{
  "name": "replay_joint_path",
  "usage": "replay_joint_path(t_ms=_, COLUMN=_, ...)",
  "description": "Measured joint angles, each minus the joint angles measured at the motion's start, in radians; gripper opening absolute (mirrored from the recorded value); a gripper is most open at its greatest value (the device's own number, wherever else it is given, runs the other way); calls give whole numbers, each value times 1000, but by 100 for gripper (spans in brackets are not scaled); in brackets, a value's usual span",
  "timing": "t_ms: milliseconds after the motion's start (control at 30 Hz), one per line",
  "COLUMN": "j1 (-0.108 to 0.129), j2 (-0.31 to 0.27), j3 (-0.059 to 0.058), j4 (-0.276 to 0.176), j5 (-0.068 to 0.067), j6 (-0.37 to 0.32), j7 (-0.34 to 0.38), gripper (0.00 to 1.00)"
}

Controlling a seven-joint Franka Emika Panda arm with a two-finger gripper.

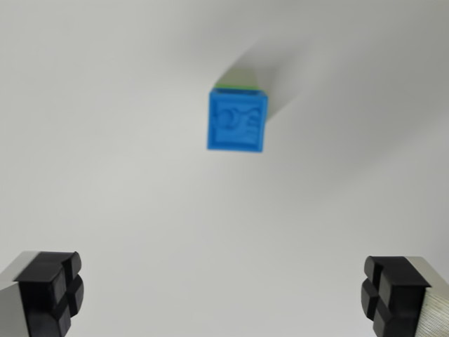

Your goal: Stack cube

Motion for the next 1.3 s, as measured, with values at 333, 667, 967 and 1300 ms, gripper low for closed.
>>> replay_joint_path(t_ms=333, j1=0, j2=-16, j3=0, j4=39, j5=0, j6=-55, j7=0, gripper=100)
replay_joint_path(t_ms=667, j1=0, j2=-21, j3=0, j4=51, j5=0, j6=-72, j7=0, gripper=100)
replay_joint_path(t_ms=967, j1=0, j2=-20, j3=0, j4=51, j5=0, j6=-72, j7=0, gripper=100)
replay_joint_path(t_ms=1300, j1=0, j2=-20, j3=0, j4=51, j5=0, j6=-72, j7=0, gripper=100)
